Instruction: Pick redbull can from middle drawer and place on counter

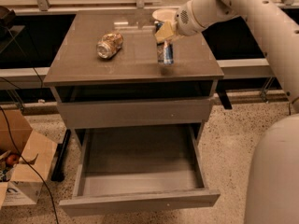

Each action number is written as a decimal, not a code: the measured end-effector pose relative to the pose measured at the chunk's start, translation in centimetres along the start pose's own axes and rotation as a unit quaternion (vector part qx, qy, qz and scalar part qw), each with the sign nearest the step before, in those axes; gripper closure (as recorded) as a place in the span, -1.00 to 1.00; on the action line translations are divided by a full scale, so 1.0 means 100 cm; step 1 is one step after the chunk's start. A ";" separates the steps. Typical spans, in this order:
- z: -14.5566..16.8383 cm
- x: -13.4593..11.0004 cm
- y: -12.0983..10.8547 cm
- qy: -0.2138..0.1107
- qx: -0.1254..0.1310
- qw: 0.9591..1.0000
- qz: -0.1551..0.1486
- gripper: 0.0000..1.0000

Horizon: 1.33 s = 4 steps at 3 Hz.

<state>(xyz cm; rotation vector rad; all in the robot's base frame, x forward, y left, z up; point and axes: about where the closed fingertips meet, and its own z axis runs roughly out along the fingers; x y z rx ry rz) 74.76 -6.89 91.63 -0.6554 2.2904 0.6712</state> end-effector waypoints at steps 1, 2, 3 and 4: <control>0.016 -0.001 -0.012 0.011 0.006 1.000 0.008 -0.47; 0.025 -0.003 -0.024 0.011 0.008 1.000 0.026 -0.93; 0.025 -0.004 -0.024 0.011 0.008 1.000 0.026 -1.00; 0.025 -0.004 -0.024 0.011 0.008 1.000 0.026 -1.00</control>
Offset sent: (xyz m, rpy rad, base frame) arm 0.0448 -0.0132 -0.0220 0.0142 0.0622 -0.0796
